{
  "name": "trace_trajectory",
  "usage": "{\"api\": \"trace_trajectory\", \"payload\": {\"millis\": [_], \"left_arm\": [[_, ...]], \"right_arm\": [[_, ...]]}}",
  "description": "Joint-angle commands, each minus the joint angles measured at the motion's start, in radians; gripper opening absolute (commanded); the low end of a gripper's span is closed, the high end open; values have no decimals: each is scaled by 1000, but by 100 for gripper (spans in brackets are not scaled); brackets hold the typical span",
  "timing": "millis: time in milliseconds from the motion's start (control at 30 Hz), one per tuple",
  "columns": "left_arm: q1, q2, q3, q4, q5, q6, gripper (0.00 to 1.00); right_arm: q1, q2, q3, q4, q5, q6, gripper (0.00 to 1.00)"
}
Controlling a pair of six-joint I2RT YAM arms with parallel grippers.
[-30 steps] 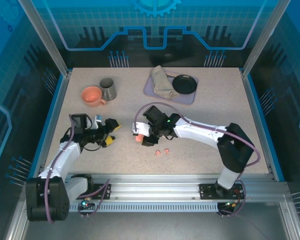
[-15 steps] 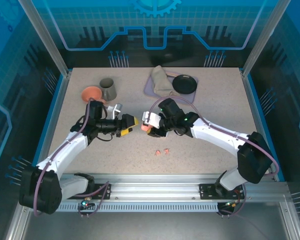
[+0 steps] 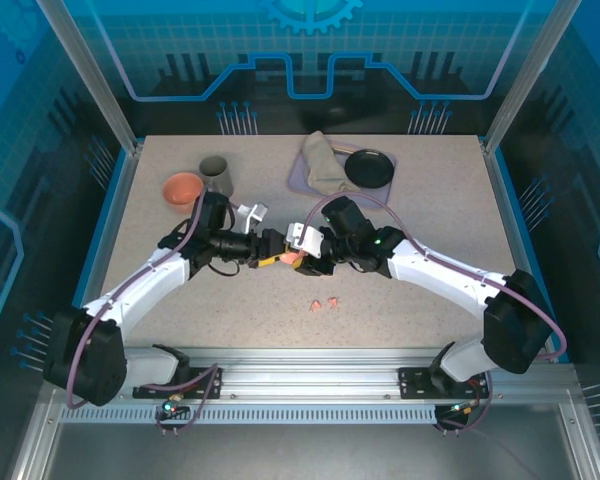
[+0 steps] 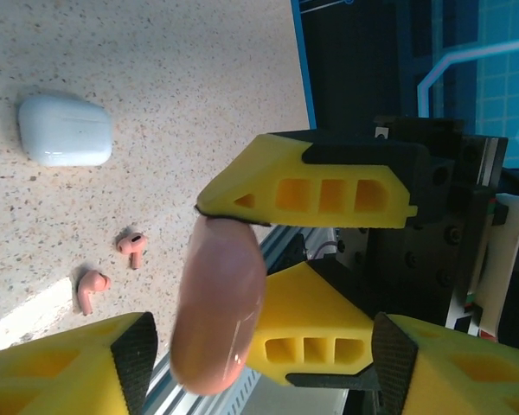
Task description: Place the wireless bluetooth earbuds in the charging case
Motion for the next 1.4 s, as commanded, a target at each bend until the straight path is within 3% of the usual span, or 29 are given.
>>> {"api": "trace_trajectory", "payload": {"millis": [0, 267, 533, 733, 900, 1167, 1367], "left_arm": [[-21, 31, 36, -34, 14, 46, 62], [-67, 90, 47, 27, 11, 22, 24], [-67, 58, 77, -69, -53, 111, 14], [-72, -27, 64, -77, -127, 246, 5], [-90, -120, 50, -51, -173, 400, 1], [-205, -268, -10, 32, -257, 707, 0], [-265, -315, -31, 69, -293, 857, 0]], "right_arm": [[-16, -19, -6, 21, -38, 26, 40], [-14, 13, -3, 34, -49, 54, 40], [-53, -26, 7, -19, -80, 55, 45], [-127, -143, -31, -44, -197, 88, 65], [-195, -255, -65, -74, -334, 124, 74], [-214, -334, -50, -151, -471, 124, 73], [-200, -305, 8, -259, -518, 66, 65]]}}
